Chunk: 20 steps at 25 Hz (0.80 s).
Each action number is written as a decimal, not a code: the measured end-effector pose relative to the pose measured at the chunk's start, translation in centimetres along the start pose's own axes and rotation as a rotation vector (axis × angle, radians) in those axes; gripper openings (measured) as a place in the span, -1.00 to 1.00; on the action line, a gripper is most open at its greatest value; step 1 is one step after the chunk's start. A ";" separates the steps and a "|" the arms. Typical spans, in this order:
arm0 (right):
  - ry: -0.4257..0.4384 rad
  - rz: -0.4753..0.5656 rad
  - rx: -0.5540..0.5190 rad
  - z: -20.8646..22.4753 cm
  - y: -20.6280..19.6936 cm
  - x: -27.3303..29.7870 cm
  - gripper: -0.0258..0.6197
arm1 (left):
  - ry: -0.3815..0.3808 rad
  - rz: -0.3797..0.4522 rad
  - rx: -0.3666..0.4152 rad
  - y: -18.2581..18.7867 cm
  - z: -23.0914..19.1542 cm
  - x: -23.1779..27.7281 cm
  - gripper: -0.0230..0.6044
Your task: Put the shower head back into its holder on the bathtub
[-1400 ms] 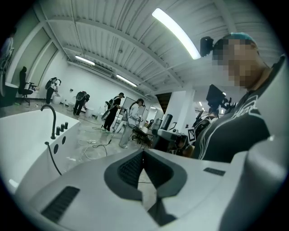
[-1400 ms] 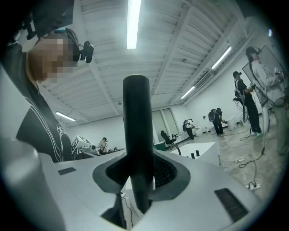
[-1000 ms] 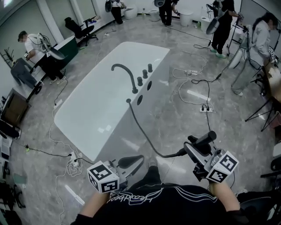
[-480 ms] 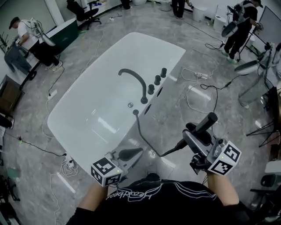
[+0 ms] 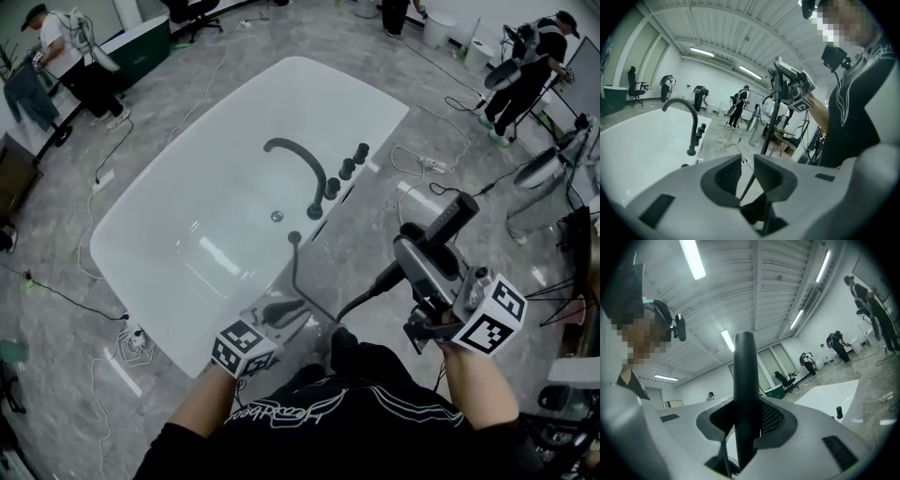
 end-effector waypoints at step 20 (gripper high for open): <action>0.125 0.080 0.050 1.4 2.7 4.7 -0.56 | -0.053 -0.209 -0.033 -9.9 0.4 12.1 -0.60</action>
Point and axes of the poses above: the fingertips, and each gripper's own axes: x forward along the fingers, z to its right, y out of its top, the point moved 8 cm from there along -x, backward along the fingers, and after that the axes turned 15 degrees about y, right-handed, at the moved point
